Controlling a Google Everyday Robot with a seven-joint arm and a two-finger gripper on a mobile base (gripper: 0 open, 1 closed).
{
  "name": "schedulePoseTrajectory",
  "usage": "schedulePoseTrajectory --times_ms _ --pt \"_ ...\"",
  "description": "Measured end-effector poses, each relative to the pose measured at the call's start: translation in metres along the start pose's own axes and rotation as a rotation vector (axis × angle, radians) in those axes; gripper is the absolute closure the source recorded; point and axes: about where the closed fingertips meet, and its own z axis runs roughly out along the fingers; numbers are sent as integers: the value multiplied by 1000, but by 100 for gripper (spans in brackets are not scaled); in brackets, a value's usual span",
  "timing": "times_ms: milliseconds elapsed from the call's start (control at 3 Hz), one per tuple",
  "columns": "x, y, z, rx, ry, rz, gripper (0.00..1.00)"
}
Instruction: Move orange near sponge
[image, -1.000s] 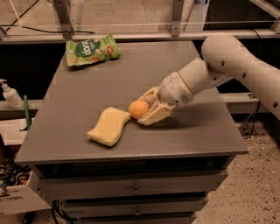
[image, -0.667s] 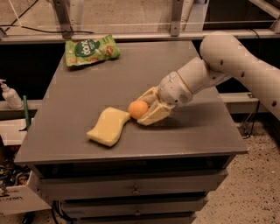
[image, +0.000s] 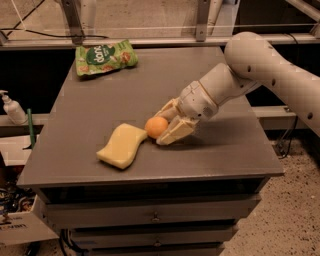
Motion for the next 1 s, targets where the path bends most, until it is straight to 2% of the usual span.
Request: schedulePoseTrajectory --times_ms 333,667,1000 --pt "0 0 0 0 0 0 0" --pt "-5 3 3 -26 57 -40 0" --pt "-10 1 -3 -23 100 -74 0"
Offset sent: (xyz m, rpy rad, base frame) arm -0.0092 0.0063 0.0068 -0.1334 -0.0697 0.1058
